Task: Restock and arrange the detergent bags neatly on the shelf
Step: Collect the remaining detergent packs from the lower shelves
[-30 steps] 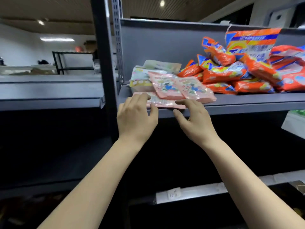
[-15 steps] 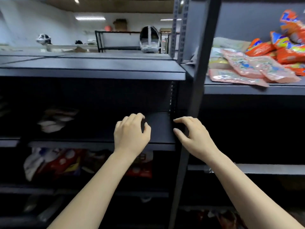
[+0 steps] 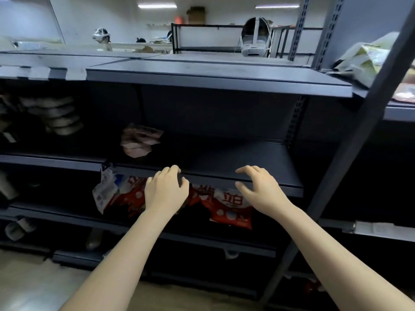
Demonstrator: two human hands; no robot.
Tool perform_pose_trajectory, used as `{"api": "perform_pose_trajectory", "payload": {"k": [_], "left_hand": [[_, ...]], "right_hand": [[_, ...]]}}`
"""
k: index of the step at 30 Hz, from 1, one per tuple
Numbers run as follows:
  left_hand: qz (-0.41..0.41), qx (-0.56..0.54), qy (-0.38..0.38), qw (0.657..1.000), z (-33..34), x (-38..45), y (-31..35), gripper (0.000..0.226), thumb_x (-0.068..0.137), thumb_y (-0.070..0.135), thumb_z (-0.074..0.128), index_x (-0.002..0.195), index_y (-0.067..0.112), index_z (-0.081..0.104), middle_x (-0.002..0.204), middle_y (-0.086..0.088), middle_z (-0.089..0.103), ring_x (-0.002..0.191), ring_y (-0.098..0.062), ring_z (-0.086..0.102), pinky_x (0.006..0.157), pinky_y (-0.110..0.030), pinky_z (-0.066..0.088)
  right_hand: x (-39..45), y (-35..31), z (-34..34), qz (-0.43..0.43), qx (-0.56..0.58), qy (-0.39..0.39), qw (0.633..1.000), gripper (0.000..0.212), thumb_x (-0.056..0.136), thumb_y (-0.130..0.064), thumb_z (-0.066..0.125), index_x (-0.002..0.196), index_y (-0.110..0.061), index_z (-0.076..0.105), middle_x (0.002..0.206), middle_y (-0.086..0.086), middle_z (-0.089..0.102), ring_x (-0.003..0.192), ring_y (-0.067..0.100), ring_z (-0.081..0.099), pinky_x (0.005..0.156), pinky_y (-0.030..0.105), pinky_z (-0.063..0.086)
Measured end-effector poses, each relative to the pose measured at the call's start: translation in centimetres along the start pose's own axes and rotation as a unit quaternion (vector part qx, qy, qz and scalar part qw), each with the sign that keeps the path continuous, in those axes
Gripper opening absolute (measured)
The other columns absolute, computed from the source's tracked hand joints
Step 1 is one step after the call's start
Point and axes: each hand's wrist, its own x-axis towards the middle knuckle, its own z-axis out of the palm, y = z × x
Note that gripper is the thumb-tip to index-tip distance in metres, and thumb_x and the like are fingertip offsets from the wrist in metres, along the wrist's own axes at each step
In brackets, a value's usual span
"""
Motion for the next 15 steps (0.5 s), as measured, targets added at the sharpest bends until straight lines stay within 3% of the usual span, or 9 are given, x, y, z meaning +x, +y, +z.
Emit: {"api": "perform_pose_trajectory", "payload": {"k": [15], "left_hand": [[-0.072, 0.022, -0.029, 0.997, 3.0, 11.9, -13.8, 0.038, 0.095, 0.042, 0.041, 0.122, 0.019, 0.053, 0.119, -0.002, 0.059, 0.107, -0.025, 0.056, 0.090, -0.039, 0.044]], "right_hand": [[13.9, -5.2, 10.1, 0.020, 0.025, -0.059, 0.998, 0.035, 0.096, -0.035, 0.050, 0.129, -0.024, 0.049, 0.129, -0.003, 0.052, 0.122, 0.020, 0.045, 0.102, 0.041, 0.040]]}}
